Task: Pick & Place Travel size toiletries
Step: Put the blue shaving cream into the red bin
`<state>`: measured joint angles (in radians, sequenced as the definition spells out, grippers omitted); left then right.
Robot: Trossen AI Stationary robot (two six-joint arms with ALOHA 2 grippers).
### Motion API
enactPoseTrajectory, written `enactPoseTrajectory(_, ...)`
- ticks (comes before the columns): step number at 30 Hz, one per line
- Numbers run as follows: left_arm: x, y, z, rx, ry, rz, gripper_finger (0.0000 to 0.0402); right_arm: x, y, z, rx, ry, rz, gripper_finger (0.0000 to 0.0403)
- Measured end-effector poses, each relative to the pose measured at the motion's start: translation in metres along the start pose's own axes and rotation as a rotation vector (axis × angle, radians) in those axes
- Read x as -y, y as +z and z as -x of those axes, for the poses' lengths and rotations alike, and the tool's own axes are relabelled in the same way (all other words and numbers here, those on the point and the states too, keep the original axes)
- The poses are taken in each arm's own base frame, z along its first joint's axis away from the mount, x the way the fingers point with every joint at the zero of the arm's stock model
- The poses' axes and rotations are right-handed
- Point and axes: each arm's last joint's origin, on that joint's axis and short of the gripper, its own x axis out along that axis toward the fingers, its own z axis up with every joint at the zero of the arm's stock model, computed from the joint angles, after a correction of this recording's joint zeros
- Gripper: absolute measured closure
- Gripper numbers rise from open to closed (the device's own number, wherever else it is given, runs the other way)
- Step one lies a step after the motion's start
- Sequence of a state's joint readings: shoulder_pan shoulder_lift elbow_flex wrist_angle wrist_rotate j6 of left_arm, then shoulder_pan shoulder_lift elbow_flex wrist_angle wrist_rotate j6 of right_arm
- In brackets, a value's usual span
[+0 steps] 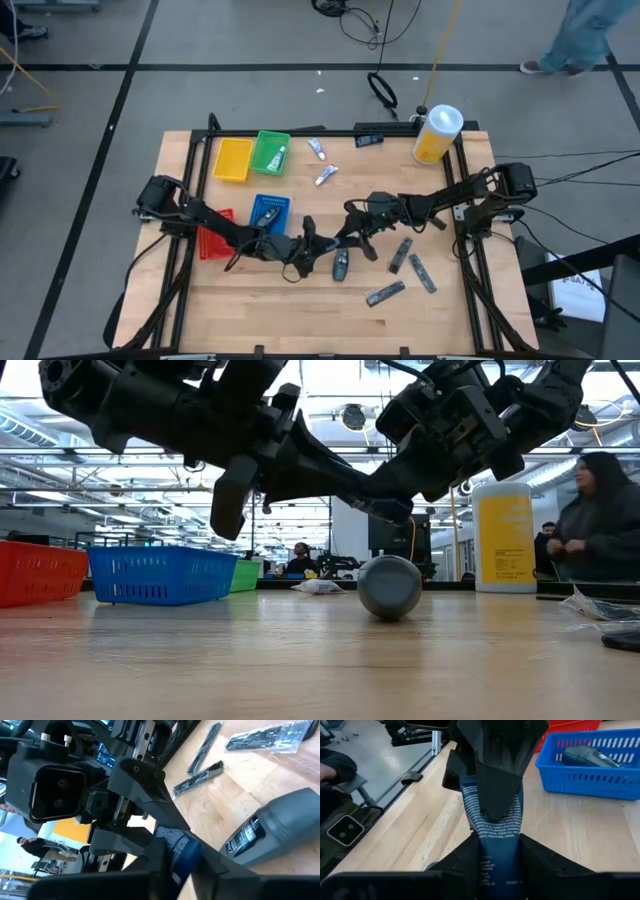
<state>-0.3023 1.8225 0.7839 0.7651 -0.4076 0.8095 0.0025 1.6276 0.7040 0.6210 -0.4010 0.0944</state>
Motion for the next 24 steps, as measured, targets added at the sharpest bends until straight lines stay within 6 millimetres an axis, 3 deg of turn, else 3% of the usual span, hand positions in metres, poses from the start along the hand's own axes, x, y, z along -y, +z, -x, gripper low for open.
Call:
enactPoseTrajectory(6,0.0,0.003,0.0,0.018,-0.005,0.063,0.0394,0.002,0.001,0.004,-0.019,0.157,-0.102,0.0215)
enactPoseTrajectory(12,-0.001,0.019,0.018,-0.024,-0.006,0.07,0.0383,-0.003,0.008,0.008,0.002,0.221,-0.082,0.0143)
enactPoseTrajectory(19,-0.015,0.04,0.081,-0.223,0.0,0.238,0.0396,-0.005,0.014,0.006,0.081,0.131,0.033,0.0116)
enactPoseTrajectory(24,-0.031,0.043,0.14,-0.32,-0.016,0.554,0.0385,-0.006,0.014,0.006,0.079,0.136,0.036,0.0116)
